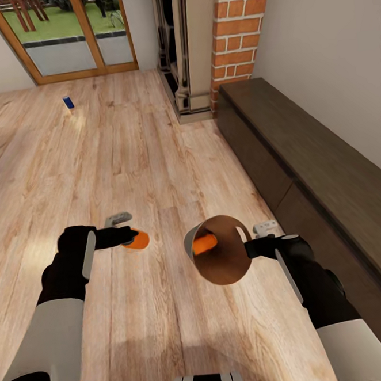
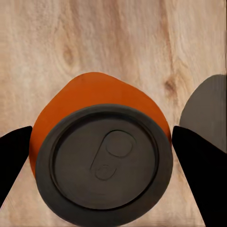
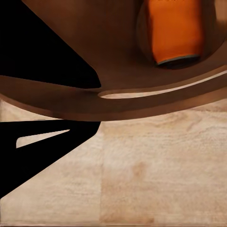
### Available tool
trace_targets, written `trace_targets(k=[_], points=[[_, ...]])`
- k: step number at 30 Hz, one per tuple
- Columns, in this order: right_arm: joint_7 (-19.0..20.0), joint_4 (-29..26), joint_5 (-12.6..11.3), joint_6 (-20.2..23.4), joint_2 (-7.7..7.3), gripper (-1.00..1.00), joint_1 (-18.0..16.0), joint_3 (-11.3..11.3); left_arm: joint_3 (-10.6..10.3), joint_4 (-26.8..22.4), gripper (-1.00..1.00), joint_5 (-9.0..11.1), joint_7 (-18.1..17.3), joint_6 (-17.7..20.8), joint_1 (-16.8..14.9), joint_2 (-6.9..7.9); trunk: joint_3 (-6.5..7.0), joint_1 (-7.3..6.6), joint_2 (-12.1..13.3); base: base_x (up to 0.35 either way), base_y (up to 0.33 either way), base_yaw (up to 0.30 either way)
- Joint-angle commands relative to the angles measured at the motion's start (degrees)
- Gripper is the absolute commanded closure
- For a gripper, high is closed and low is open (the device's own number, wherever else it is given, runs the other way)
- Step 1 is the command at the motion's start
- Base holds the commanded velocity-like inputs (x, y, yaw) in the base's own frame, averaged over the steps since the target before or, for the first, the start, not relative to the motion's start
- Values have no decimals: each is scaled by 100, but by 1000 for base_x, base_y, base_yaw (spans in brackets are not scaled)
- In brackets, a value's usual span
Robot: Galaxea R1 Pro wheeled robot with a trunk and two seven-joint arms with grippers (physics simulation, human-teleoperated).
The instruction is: Put the three can of soda from the living room inside the tash can in the kitchen.
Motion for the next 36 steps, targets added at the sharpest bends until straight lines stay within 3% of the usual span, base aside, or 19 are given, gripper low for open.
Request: trace_targets(k=[1,5,12,16,18,21,28,35,36], points=[[33,-3,-170,44,1,100,-13,37,-26,-6,100,-15,-97,0,-1,23,19,-23,41,0,0,0],[33,-3,-156,120,-5,100,-57,192,-128,-20,100,-30,-764,0,-24,184,91,-111,202,0,0,0],[33,4,-151,149,1,100,-130,263,-629,196,100,-22,-1315,0,-62,273,163,-199,362,0,0,0],[33,84,-152,154,-2,100,-146,407,-743,298,100,-20,-1715,0,-136,392,163,-199,362,0,0,0],[33,117,-152,164,-1,100,-161,428,-755,316,100,-15,-1867,0,-191,430,163,-199,362,0,0,0],[23,164,-153,267,15,100,-183,523,-770,423,100,-18,-2433,0,-399,534,163,-199,362,0,0,0],[-30,395,-154,336,43,100,-229,783,-776,472,100,-16,-2975,0,-637,629,163,-199,362,0,0,0],[-48,811,-152,340,58,100,-431,821,-776,447,100,-5,-3708,0,-723,987,163,-199,362,0,0,0],[-52,920,-153,339,60,100,-478,823,-775,434,100,-1,-4006,0,-729,1072,163,-199,362,0,0,0]])
